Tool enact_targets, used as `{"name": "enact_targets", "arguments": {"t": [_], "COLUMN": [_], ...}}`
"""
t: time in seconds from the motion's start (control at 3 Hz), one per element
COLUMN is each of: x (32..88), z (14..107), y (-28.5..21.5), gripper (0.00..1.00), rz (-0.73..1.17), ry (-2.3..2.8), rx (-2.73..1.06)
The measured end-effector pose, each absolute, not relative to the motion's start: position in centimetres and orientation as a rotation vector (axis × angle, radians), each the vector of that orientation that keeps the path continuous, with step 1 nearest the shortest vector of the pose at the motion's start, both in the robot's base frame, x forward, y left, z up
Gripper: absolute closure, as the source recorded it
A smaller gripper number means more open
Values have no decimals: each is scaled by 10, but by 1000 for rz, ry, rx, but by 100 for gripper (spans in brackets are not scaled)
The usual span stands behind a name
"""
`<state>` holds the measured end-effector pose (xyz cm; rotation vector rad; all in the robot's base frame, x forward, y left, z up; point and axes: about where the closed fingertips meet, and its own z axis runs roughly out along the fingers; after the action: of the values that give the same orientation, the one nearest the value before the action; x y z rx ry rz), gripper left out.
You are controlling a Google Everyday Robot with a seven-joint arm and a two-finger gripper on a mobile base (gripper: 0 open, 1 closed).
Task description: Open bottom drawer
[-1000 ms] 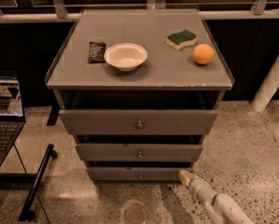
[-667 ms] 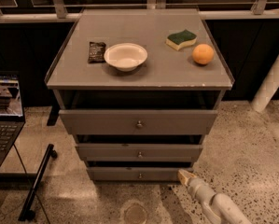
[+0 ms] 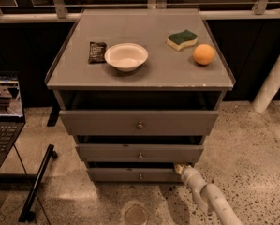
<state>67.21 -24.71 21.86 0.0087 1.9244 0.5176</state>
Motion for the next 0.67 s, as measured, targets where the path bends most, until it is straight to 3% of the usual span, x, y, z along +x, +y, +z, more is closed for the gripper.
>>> {"name": "enact_targets", "arguments": {"t": [0.67], "x": [675], "z": [211], "y": [-246], "gripper": [100], "rz": [478], "ry": [1993], "rx": [3]}}
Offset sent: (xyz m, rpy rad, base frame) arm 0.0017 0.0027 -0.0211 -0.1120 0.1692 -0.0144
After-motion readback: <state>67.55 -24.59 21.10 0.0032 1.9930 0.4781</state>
